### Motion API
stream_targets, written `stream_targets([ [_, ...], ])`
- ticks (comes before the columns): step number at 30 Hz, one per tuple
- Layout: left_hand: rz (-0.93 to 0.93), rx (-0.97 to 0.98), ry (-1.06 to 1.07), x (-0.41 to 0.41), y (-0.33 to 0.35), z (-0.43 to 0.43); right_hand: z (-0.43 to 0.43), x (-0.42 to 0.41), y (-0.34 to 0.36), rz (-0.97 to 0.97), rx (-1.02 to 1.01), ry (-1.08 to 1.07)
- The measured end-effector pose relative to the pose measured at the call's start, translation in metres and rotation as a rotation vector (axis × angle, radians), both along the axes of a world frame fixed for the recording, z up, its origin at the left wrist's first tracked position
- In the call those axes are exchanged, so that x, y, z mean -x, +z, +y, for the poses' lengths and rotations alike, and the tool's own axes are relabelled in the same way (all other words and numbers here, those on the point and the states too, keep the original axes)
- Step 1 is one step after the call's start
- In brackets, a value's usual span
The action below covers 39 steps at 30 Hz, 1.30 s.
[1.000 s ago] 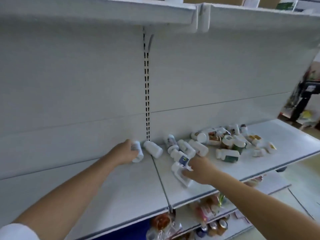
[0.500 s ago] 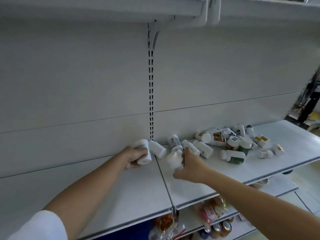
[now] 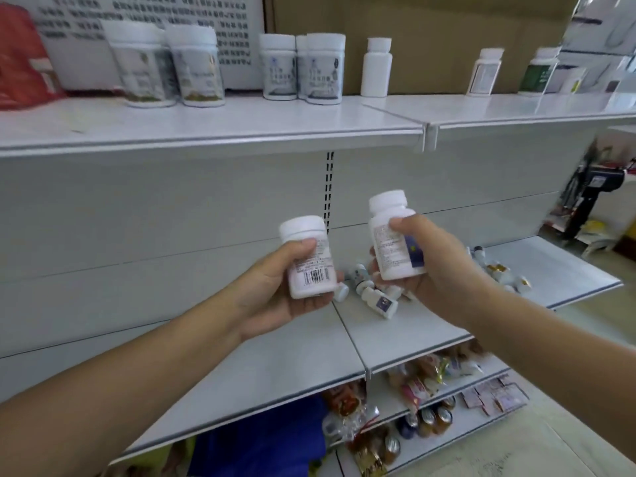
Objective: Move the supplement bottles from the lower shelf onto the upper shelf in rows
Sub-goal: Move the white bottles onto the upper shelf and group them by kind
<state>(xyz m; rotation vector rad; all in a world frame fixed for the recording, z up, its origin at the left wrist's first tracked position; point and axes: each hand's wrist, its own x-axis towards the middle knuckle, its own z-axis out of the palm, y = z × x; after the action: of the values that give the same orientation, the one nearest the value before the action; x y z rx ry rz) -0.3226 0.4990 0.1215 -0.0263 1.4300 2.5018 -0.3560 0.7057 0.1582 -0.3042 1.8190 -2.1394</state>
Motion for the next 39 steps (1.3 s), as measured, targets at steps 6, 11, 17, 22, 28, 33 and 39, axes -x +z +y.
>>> stream_targets([
  [6,0.281,0.120,-0.056,-0.047,0.064,-0.008,-0.010,-0.044,0.049,0.189,0.049,0.074],
  [11,0.381,0.239,0.028,-0.063,0.123,-0.009,-0.025,-0.052,0.086,0.247,0.139,0.086],
  [17,0.565,0.400,0.222,-0.055,0.164,-0.023,-0.048,-0.039,0.126,0.353,0.204,0.156],
  [22,0.535,0.431,0.327,-0.039,0.182,-0.030,-0.072,-0.018,0.141,0.364,0.169,0.166],
  [28,0.491,0.457,0.351,-0.023,0.187,-0.043,-0.090,0.006,0.147,0.370,0.146,0.207],
  [33,0.543,0.526,0.366,-0.007,0.193,-0.051,-0.096,0.024,0.150,0.388,0.120,0.211],
  [39,0.572,0.584,0.422,0.010,0.202,-0.065,-0.103,0.044,0.155,0.392,0.129,0.220],
])
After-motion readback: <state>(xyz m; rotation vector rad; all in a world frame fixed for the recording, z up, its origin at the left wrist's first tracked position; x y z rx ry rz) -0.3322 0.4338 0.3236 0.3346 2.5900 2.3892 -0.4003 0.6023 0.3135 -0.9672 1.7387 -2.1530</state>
